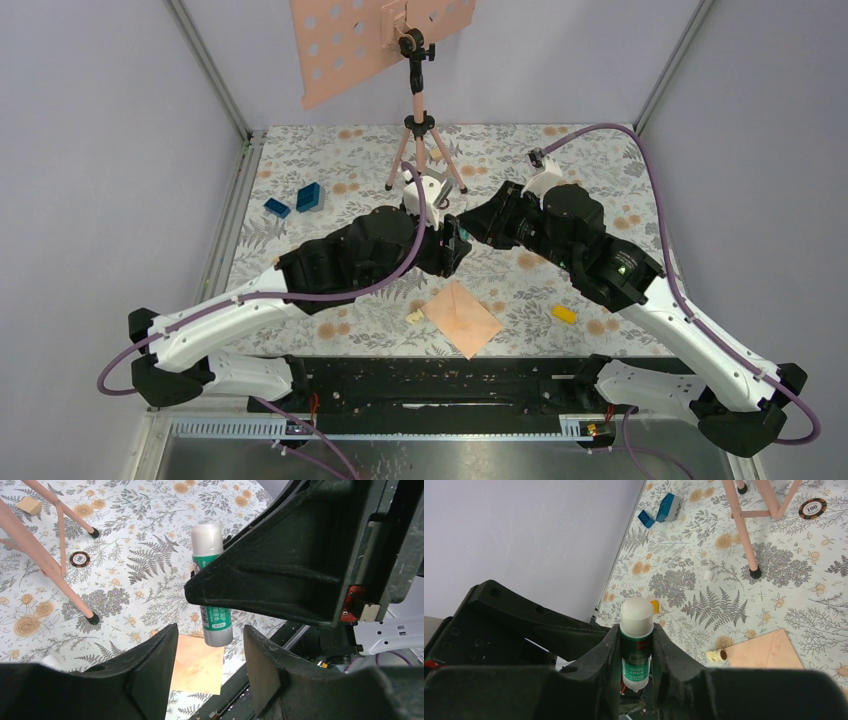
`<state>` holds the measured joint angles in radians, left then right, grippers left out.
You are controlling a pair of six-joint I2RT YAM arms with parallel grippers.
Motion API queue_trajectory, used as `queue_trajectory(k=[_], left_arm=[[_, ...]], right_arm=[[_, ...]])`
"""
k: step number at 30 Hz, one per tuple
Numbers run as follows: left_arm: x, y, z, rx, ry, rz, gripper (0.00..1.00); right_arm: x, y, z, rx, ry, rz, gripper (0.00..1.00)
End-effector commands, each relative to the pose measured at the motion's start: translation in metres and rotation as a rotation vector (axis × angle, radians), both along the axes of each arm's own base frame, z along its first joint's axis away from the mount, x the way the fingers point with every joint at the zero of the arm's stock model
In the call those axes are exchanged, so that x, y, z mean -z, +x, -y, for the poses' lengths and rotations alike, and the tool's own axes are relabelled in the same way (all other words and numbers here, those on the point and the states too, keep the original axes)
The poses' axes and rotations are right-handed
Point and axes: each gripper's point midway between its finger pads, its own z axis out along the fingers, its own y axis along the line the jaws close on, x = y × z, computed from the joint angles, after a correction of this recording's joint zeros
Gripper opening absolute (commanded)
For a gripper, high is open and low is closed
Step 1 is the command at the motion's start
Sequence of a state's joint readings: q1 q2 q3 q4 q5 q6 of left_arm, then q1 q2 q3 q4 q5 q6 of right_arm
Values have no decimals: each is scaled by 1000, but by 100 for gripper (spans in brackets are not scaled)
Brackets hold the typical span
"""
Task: Place the letter into the envelope and seal it
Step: Screw the solid glue.
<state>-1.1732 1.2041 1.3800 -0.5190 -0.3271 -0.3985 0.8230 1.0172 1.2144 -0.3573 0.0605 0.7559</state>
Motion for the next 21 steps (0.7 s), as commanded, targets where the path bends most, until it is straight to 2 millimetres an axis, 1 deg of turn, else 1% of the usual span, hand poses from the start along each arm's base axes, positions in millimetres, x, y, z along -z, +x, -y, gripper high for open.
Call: queue_trajectory(k=[1, 3, 6, 10, 13, 17, 19, 20, 21], left_arm=[[-30, 4, 7, -6, -75, 50, 51], [-29, 4, 7, -6, -76, 48, 49], [-31, 4, 9, 1, -84, 49, 44], [-32, 3, 9, 1, -97, 50, 32], [-33, 2, 10, 9, -100, 51, 21], [-36, -2, 7, 24, -116, 43, 0], [-42, -7, 5, 55, -149, 32, 0], [-46, -10, 5, 83, -176, 22, 0], [-49, -15, 4, 119, -209, 7, 0]], right_arm=[[-26, -2, -4, -8, 63, 42, 0], [-26, -2, -5, -11, 70, 41, 0], [-26, -2, -6, -14, 70, 39, 0], [-27, -3, -6, -19, 75, 43, 0], [-27, -4, -6, -20, 75, 44, 0], [-29, -5, -5, -25, 75, 58, 0], [-30, -8, -7, -54, 81, 90, 0], [-33, -10, -8, -70, 98, 117, 0], [-34, -16, -12, -115, 111, 145, 0]])
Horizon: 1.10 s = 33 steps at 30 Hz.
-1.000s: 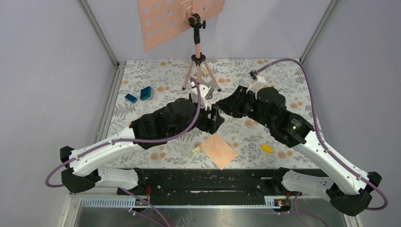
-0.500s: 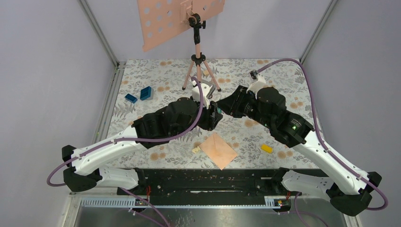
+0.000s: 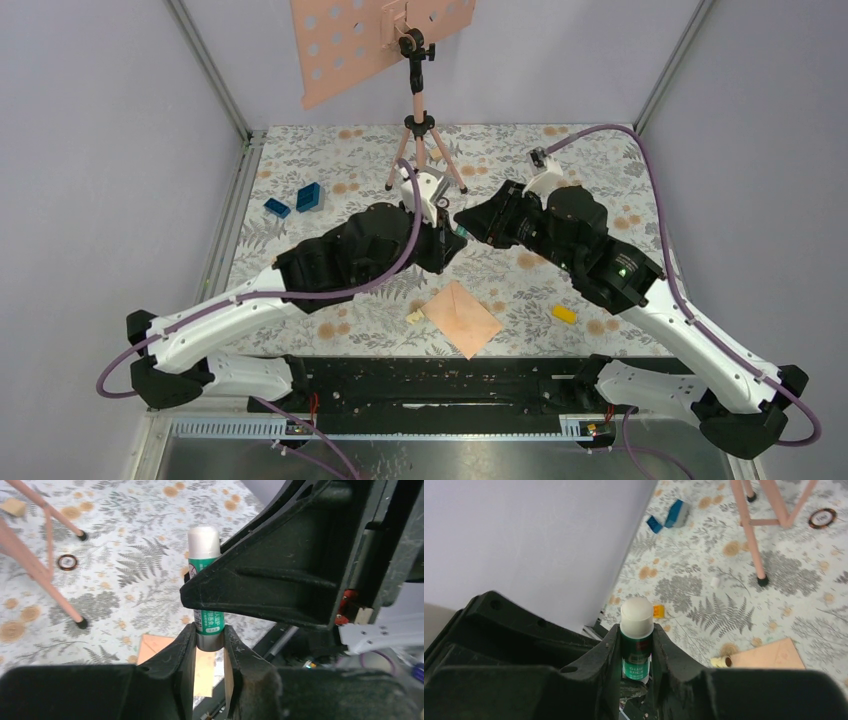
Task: Place the letter into the envelope and seal it
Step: Screw the solid glue.
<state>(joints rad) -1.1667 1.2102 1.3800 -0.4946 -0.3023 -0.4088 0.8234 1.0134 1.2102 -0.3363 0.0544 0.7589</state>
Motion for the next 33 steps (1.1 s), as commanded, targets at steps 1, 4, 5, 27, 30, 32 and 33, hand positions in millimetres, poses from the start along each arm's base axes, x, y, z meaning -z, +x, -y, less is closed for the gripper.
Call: queue_trajectory(k=[1, 4, 5, 27, 30, 32, 33], left_arm=[[-51, -18, -3, 134, -220, 4, 0], [-69, -33, -10, 266, -342, -25, 0], [-74, -38, -12, 305, -374, -35, 0], [-151, -110, -53, 889, -781, -8, 0], [-156, -115, -56, 945, -823, -21, 0], [-158, -116, -56, 977, -853, -58, 0], [-160, -117, -57, 994, -867, -59, 0]], right_arm=[[-33, -20, -12, -143, 112, 172, 0], [-36, -33, -17, -220, 146, 246, 0], [-38, -36, -18, -246, 155, 265, 0], [-75, -138, -40, -885, 384, 437, 0], [-75, -148, -39, -961, 397, 430, 0], [-75, -153, -39, -1001, 409, 419, 0], [-75, -154, -39, -1011, 415, 410, 0]])
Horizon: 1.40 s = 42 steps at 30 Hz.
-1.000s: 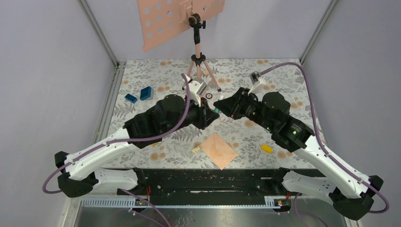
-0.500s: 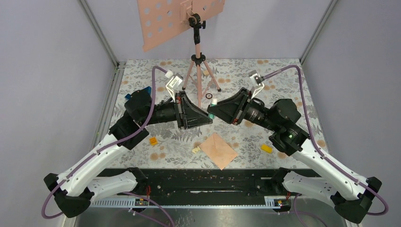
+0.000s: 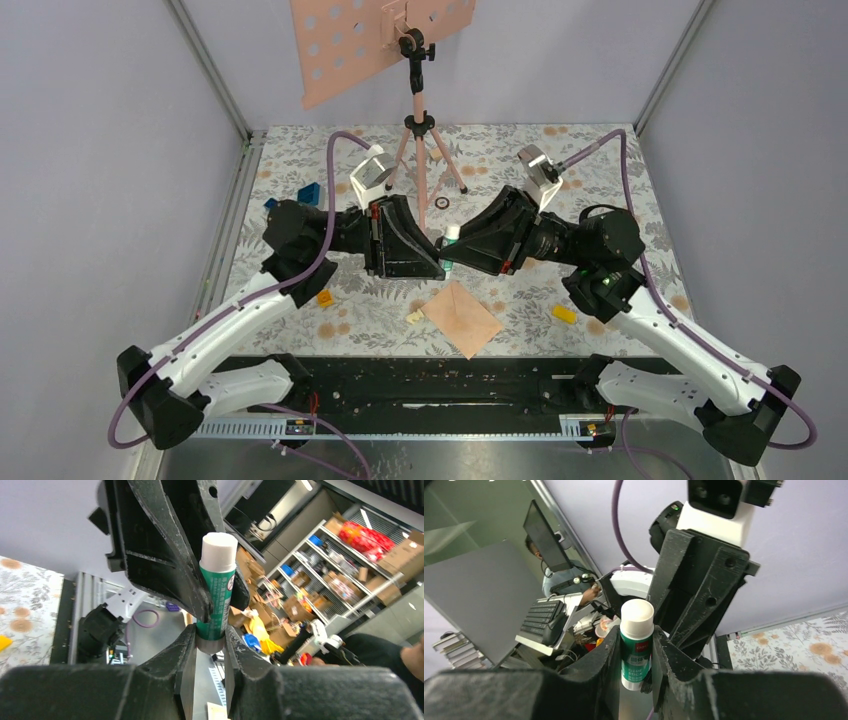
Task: Place the letter into the envelope and seal it
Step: Screw the solid glue.
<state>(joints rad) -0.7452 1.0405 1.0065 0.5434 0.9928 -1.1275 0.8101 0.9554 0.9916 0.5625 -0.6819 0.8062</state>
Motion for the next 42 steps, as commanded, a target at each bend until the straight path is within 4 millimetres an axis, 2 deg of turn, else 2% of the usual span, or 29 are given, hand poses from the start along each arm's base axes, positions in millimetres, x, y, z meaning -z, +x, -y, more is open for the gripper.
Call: queue_trajectory(k=[1, 3, 6, 8, 10, 13, 17, 24, 28, 32, 36, 42], left_arm=[[-61, -13, -23, 37, -259, 74, 0], [-61, -9, -22, 40, -264, 64, 4], [-56, 3, -15, -27, -226, 58, 24], [-47, 23, -8, -154, -154, 50, 42], [-29, 47, -6, -323, -36, 31, 53], [-18, 71, -13, -510, 49, 44, 64], [-3, 84, -13, -614, 129, 41, 75], [15, 81, -1, -674, 217, 103, 76], [24, 83, -1, -695, 243, 106, 76], [31, 78, 8, -658, 245, 97, 75], [40, 77, 20, -648, 268, 92, 70], [37, 80, 27, -662, 270, 105, 55]], right_arm=[[34, -35, -3, -250, -128, 3, 0], [35, -30, -4, -212, -131, -13, 0], [42, -7, -4, -39, -163, -29, 0], [44, 12, 4, 115, -195, -57, 0], [49, 30, 13, 250, -248, -109, 0], [53, 42, 19, 363, -305, -157, 0], [61, 61, 21, 499, -361, -214, 0], [56, 90, 29, 659, -313, -323, 0], [50, 96, 32, 692, -288, -344, 0], [43, 97, 30, 691, -275, -346, 0], [41, 96, 26, 672, -274, -350, 0], [42, 96, 25, 667, -275, -359, 0]])
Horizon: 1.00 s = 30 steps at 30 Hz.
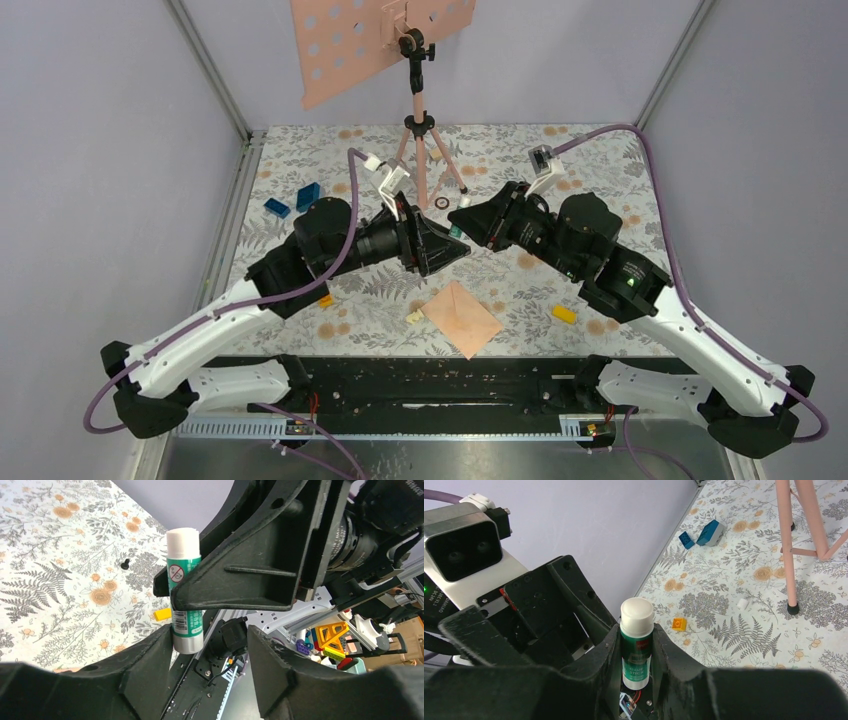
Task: Place the letter into the envelope and seal it
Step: Screw the solid glue.
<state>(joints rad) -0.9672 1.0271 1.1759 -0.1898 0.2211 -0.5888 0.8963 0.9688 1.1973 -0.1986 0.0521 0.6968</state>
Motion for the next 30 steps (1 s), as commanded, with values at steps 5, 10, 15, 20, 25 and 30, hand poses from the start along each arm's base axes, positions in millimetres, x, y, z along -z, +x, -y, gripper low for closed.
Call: queue_trajectory(k=[5, 10, 15, 20, 25, 30], left_arm=[[-14, 8, 5, -33, -27, 49, 39], [-14, 8, 3, -40, -31, 38, 17], [-34, -2, -4, 8, -99, 51, 0], [-71, -24, -20, 252, -285, 17, 0], [-95, -43, -37, 418, -439, 34, 0], [-104, -56, -40, 522, -500, 23, 0]], right_arm=[[-27, -1, 2, 13, 65, 36, 0], [-25, -2, 2, 7, 68, 36, 0], [-20, -10, -4, -54, 71, 68, 0], [-29, -34, -8, -198, 168, 186, 0], [-56, -83, -10, -499, 304, 355, 0], [-63, -110, -16, -683, 325, 396, 0]])
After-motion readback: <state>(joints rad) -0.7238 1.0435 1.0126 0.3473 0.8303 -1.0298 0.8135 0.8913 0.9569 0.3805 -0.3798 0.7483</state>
